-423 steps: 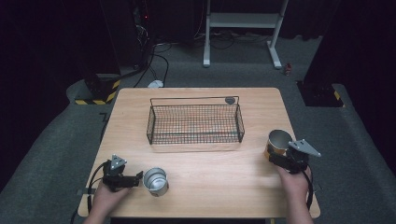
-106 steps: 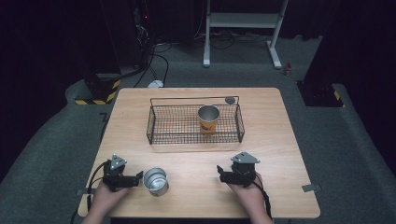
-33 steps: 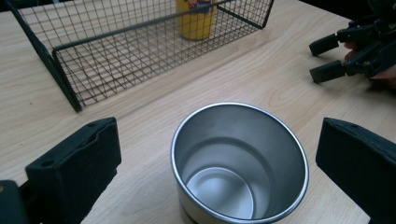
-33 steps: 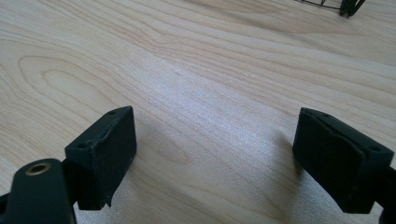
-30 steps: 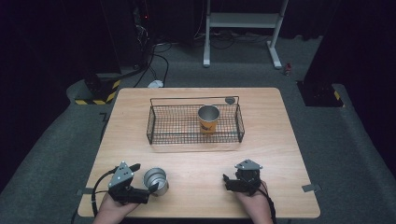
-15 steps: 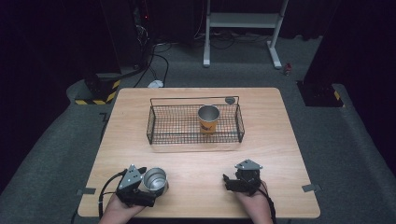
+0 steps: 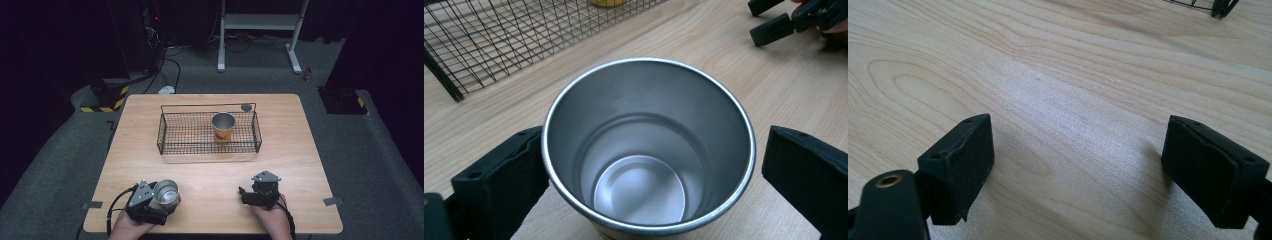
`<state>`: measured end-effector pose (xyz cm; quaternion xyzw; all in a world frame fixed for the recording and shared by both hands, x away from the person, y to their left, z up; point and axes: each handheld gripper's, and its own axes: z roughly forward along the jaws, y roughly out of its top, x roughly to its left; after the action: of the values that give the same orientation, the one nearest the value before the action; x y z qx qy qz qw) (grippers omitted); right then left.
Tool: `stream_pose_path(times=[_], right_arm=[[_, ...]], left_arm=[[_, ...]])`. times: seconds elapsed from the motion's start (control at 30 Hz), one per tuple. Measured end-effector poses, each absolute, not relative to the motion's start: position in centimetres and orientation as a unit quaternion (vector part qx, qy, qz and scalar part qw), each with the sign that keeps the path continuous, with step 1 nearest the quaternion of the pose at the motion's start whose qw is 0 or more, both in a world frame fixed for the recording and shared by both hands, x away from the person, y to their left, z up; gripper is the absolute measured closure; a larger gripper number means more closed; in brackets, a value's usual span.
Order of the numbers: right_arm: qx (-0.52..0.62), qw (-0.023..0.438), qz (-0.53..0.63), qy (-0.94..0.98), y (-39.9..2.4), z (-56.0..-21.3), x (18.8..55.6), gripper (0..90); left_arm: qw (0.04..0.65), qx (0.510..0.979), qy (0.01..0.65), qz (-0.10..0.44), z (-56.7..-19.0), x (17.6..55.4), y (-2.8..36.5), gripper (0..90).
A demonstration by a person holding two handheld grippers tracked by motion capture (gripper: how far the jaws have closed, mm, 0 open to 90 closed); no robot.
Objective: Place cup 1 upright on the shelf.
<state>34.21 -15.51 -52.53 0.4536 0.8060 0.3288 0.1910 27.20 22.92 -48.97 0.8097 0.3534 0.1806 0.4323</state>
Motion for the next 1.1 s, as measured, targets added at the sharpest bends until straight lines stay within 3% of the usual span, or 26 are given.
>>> stream_pose_path(times=[0.43,0.6,0.73,1.1], right_arm=[[0.454,0.19,0.329,0.806,-15.53,-52.53,34.21,13.8],[0.454,0.19,0.329,0.806,-15.53,-52.53,34.21,13.8],[0.454,0.19,0.329,0.806,-15.53,-52.53,34.21,13.8],[0.454,0.19,0.329,0.806,-15.53,-52.53,34.21,13.8]], left_arm=[[0.427,0.814,0.354,0.173,-49.56,27.38,23.1,2.2],[0.426,0.813,0.353,0.182,-49.53,27.33,23.06,5.4],[0.433,0.806,0.354,0.193,-49.4,27.21,23.27,14.6],[0.441,0.8,0.352,0.202,-49.37,27.14,23.59,18.1]])
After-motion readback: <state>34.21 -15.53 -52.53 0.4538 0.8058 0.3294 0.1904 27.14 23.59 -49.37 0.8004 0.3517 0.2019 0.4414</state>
